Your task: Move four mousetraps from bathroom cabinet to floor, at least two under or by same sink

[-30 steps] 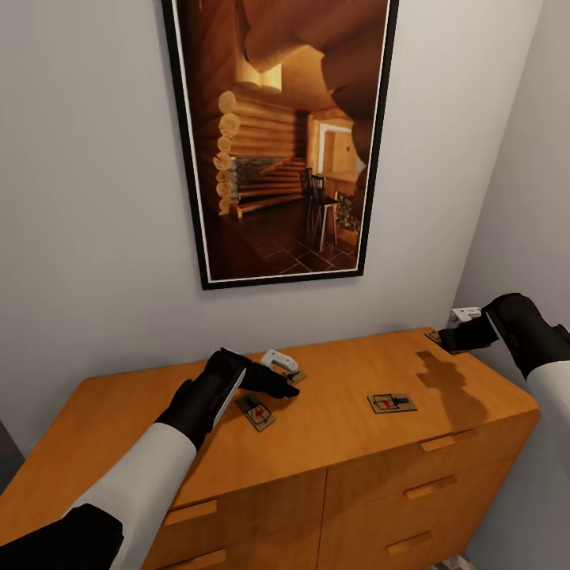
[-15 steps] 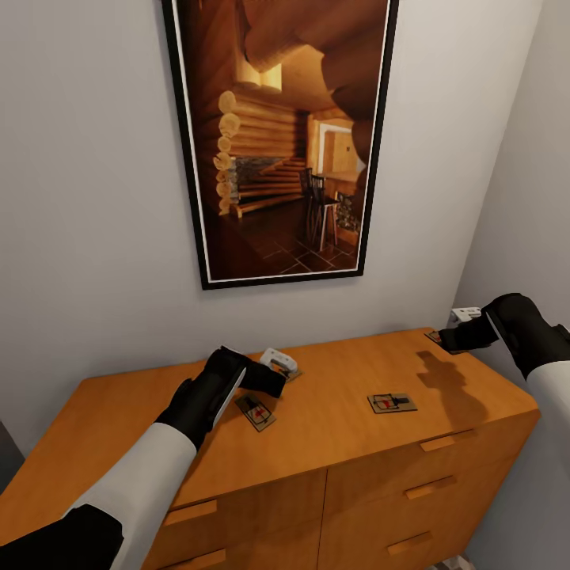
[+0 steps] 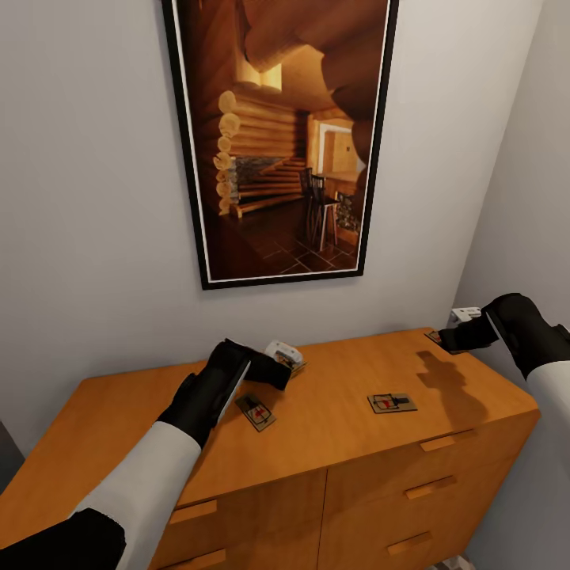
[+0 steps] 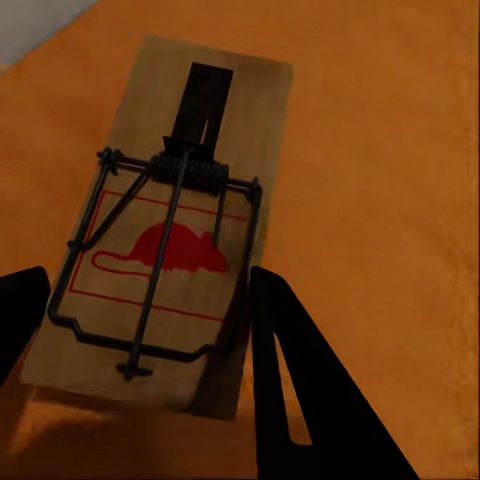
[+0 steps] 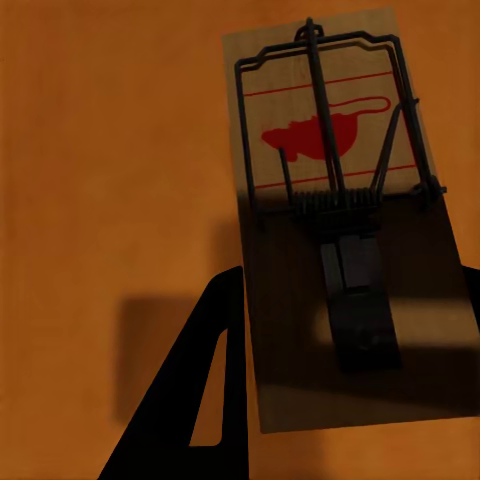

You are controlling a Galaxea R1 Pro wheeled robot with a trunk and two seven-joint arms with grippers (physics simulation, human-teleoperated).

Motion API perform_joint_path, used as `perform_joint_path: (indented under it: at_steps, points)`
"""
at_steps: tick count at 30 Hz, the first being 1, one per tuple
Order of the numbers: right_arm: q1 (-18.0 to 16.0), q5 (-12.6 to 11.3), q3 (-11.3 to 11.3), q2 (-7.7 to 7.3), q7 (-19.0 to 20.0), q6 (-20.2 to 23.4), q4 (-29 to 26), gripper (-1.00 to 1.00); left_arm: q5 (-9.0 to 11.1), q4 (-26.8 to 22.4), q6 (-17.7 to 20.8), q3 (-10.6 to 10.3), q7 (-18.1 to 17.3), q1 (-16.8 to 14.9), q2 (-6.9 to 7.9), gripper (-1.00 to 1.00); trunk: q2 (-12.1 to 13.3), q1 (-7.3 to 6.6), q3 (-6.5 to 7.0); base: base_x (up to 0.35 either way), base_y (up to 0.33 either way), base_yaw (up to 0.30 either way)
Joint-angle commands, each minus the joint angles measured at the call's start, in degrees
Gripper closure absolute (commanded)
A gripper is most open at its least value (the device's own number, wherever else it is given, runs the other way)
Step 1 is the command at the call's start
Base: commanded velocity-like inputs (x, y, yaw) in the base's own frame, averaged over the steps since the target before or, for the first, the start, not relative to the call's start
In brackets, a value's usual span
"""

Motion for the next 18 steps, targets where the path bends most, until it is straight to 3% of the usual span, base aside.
perform_joint_path:
  at_steps: [1,7,18]
  points:
    - [0.0,0.5,0.2,-0.06,0.6,0.1,-0.1,1.00,-0.8,-1.3,0.9,0.0,-0.6,0.0,-0.03,1.00,0.0,0.00,-0.07,0.000,0.000,0.000]
    - [0.0,0.5,0.2,-0.06,0.6,0.1,-0.1,1.00,-0.6,-10.4,7.9,0.0,-0.8,-0.1,-0.03,1.00,0.0,0.00,-0.07,0.000,0.000,0.000]
    - [0.0,0.6,0.2,-0.06,0.6,0.1,-0.1,1.00,-0.7,-13.2,9.5,0.3,-0.8,-0.1,0.04,1.00,0.0,0.00,-0.07,0.000,0.000,0.000]
